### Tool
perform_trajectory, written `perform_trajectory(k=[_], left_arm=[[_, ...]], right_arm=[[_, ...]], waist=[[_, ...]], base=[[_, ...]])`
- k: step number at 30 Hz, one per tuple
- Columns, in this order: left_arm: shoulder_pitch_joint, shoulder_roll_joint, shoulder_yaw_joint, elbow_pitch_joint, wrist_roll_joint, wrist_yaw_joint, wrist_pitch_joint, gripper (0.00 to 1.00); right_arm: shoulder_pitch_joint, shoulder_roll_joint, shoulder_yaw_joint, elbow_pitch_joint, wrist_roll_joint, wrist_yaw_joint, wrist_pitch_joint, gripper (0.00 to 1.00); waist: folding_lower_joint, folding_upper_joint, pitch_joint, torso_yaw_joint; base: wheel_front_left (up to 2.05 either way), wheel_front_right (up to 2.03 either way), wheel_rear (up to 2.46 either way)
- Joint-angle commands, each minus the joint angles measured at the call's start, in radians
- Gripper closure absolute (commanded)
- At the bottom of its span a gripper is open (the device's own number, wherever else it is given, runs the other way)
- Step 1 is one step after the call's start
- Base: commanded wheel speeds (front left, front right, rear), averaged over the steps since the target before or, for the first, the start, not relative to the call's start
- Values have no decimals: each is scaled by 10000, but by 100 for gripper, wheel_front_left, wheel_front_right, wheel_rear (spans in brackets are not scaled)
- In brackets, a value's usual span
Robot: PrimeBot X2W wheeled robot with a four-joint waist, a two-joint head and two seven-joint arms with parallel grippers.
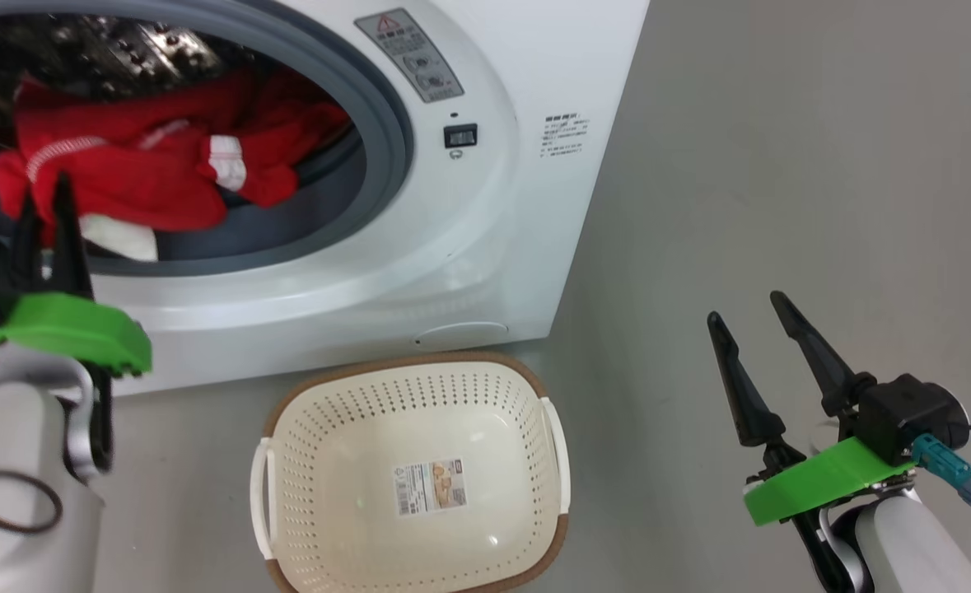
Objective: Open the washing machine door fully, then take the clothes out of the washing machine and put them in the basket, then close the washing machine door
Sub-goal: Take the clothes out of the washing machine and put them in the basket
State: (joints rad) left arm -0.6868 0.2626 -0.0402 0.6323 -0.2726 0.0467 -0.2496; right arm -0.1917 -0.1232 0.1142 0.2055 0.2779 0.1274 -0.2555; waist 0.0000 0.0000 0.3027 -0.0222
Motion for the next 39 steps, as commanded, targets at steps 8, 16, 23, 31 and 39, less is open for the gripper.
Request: perform_trajectory(k=[8, 16, 23, 31, 39], left_arm=[[1565, 156, 710, -2211, -134, 6, -121, 100], [2561, -21, 783, -3863, -238, 113, -12, 100], [3453, -96, 746, -5581, -341, 243, 262, 100], [4491, -220, 624, -7569, -225, 505, 367, 100], [5108, -405, 294, -9212, -31, 786, 717, 100]], right_arm=[[379, -62, 325, -32, 111, 33, -63, 0], [474, -21, 373, 77, 110, 33, -63, 0], [386, 82, 408, 149, 96, 33, -63, 0], [433, 218, 370, 187, 104, 33, -63, 0], [464, 313, 305, 226, 80, 33, -63, 0]], waist=[[0, 0, -911, 103], [0, 0, -1163, 97], [0, 0, -1290, 36], [0, 0, -1327, -18], [0, 0, -1342, 55]], base=[[0, 0, 0], [0, 0, 0], [0, 0, 0], [0, 0, 0], [0, 0, 0]])
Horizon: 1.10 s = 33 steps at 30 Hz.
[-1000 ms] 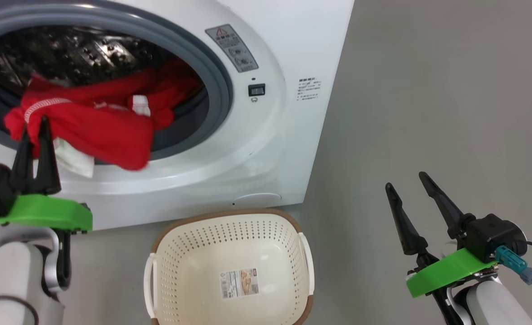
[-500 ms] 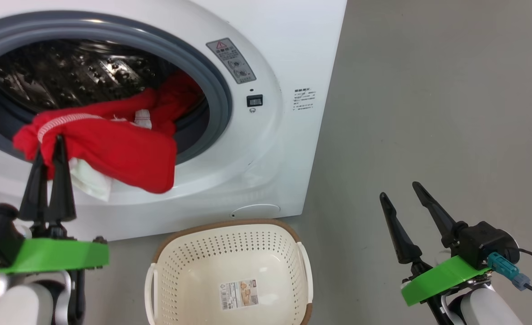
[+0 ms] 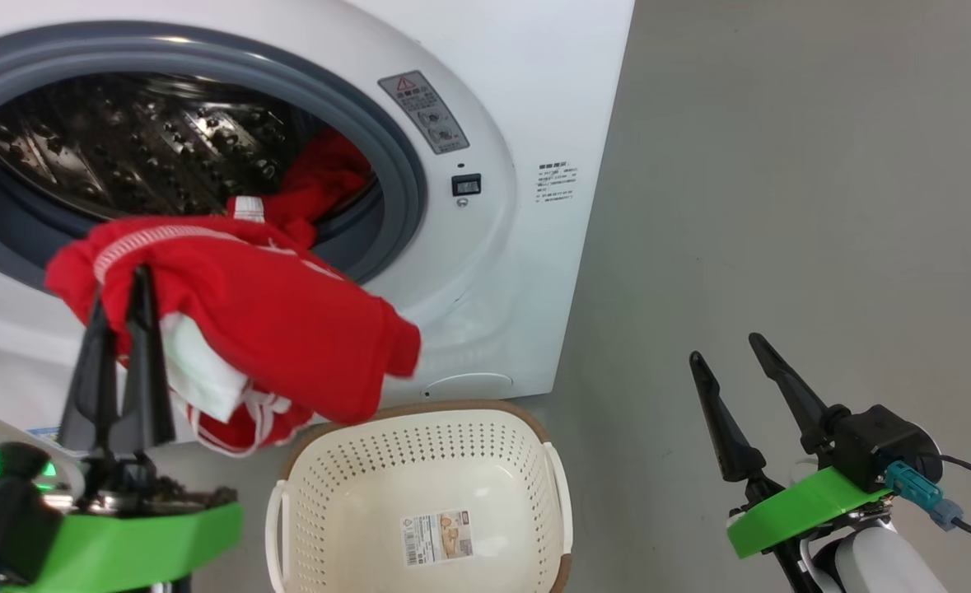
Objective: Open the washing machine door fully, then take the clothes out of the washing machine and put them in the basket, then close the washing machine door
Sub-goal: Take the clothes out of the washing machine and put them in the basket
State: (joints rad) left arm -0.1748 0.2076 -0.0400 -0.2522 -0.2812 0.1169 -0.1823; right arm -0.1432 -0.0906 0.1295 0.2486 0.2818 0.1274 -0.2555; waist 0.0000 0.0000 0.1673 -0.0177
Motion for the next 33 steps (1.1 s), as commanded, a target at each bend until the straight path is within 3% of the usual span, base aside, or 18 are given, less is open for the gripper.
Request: perform_trajectory(k=[1, 10, 21, 33], left_arm=[[68, 104, 229, -446, 42, 99, 113, 100], [417, -445, -453, 834, -478, -93, 400, 100], [-516, -842, -785, 4822, -1152, -401, 936, 100], [-2695, -1207, -1026, 9615, -1843, -1120, 1210, 100]], right_arm=[[-32, -7, 147, -208, 41, 33, -63, 0], [-182, -8, 131, -282, 63, 33, -63, 0], [-576, -95, 155, -327, -21, 33, -63, 0], [-1070, -84, 202, -362, -45, 33, -63, 0]], waist=[[0, 0, 28, 16], [0, 0, 566, 62], [0, 0, 1496, -19], [0, 0, 2630, -219]], base=[[0, 0, 0], [0, 0, 0], [0, 0, 0], [0, 0, 0]])
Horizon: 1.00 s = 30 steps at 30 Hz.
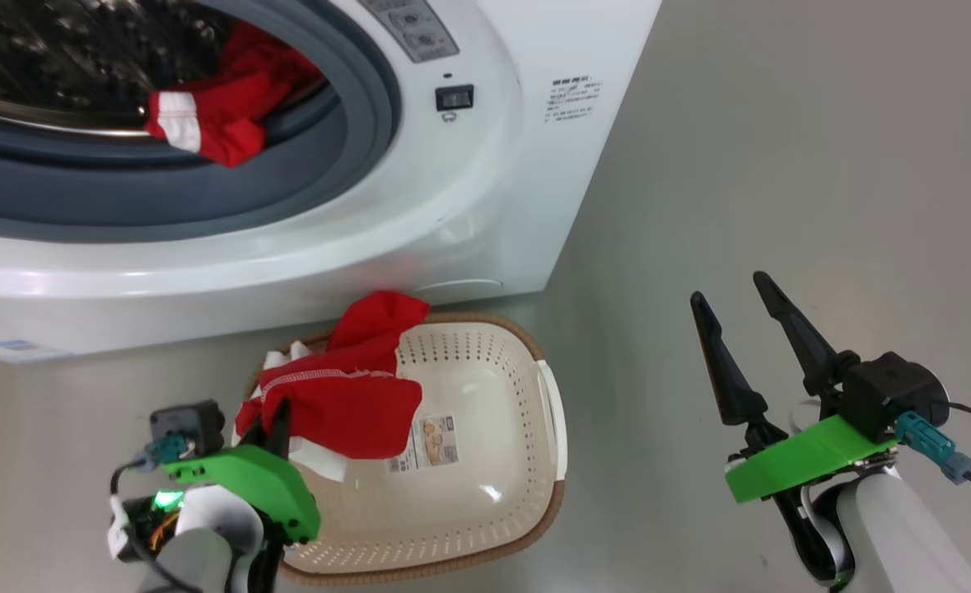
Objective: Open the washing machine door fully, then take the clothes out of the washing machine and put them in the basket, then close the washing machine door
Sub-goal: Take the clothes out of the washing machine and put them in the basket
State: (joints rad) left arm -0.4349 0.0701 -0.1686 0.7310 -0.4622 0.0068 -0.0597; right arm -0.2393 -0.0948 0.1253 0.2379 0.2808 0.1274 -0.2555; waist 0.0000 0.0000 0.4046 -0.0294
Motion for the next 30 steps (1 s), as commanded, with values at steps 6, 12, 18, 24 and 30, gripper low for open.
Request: perform_trajectory(k=[6, 12, 18, 24, 30], left_arm=[[-1208, 152, -42, 1883, 150, -65, 225, 100], [-2019, 54, -134, 3620, -32, -345, 535, 100], [-2592, -41, -242, 4753, -169, -608, 581, 100], [-2916, -78, -443, 5213, -107, -628, 480, 0], [-2955, -79, -481, 5372, -151, -611, 33, 0]], right_arm=[[-374, 34, 353, -271, -17, 33, -63, 0], [-613, 122, 406, -331, -2, 33, -63, 0], [-751, 209, 425, -329, 32, 33, -63, 0], [-884, 291, 431, -294, 65, 33, -63, 0], [-866, 333, 330, -175, 41, 33, -63, 0]], waist=[[0, 0, 745, -379], [0, 0, 1255, -655], [0, 0, 1554, -857], [0, 0, 1658, -937], [0, 0, 1372, -834]], base=[[0, 0, 0], [0, 0, 0], [0, 0, 0], [0, 0, 0], [0, 0, 0]])
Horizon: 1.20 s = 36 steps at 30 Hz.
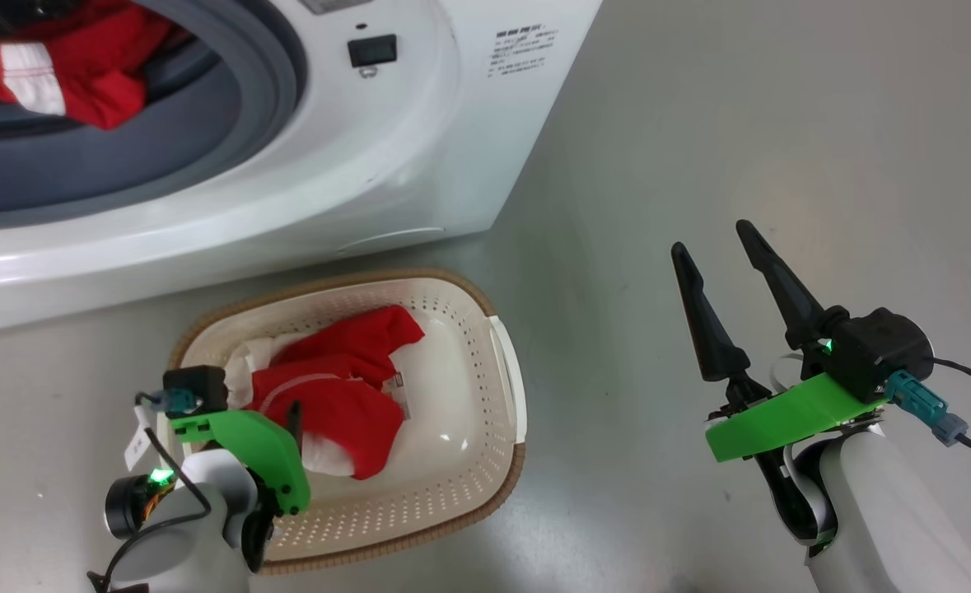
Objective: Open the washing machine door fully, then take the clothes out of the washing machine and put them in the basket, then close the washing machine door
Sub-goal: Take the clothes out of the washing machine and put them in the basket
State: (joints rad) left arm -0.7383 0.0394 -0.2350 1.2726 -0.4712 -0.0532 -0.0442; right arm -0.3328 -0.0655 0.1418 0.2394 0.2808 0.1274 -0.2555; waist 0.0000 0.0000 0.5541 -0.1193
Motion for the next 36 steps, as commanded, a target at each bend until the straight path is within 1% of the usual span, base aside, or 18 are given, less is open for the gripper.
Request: perform_trajectory(k=[1, 2, 5, 12, 17, 20, 22, 30, 36], left_arm=[[113, 225, 243, -26, -149, -54, -194, 0], [113, 225, 243, -26, -149, -54, -194, 0], [290, 202, 428, 4, -457, -283, -436, 0], [863, 199, 513, -5, -703, -538, -1519, 0], [1308, 272, 503, -524, -748, -681, -2074, 0], [1679, 340, 433, -1237, -696, -741, -2160, 0], [2001, 478, 491, -2086, -550, -752, -2168, 0], [3683, 580, 1365, -5154, 110, -670, -2173, 0], [4841, 600, 2185, -7365, 690, -657, -2174, 0]], right_arm=[[89, 43, 134, -165, 15, 33, -63, 0], [89, 43, 134, -165, 15, 33, -63, 0], [143, 49, 121, -125, 20, 33, -63, 0], [350, -74, 110, -100, 98, 33, -63, 0], [614, -164, 59, -34, 93, 33, -63, 0], [827, -208, 25, -16, 50, 33, -63, 0], [961, -238, -4, -35, 10, 33, -63, 0], [1384, -302, -93, -183, -127, 33, -63, 0], [1693, -299, -276, -385, -202, 33, -63, 0]], waist=[[0, 0, -214, 97], [0, 0, -214, 97], [0, 0, -541, 192], [0, 0, -1448, 464], [0, 0, -2140, 692], [0, 0, -2563, 829], [0, 0, -2812, 913], [0, 0, -3744, 1030], [0, 0, -4333, 952]], base=[[0, 0, 0], [0, 0, 0], [0, 0, 0], [0, 0, 0], [0, 0, 0], [0, 0, 0], [0, 0, 0], [0, 0, 0], [0, 0, 0]])
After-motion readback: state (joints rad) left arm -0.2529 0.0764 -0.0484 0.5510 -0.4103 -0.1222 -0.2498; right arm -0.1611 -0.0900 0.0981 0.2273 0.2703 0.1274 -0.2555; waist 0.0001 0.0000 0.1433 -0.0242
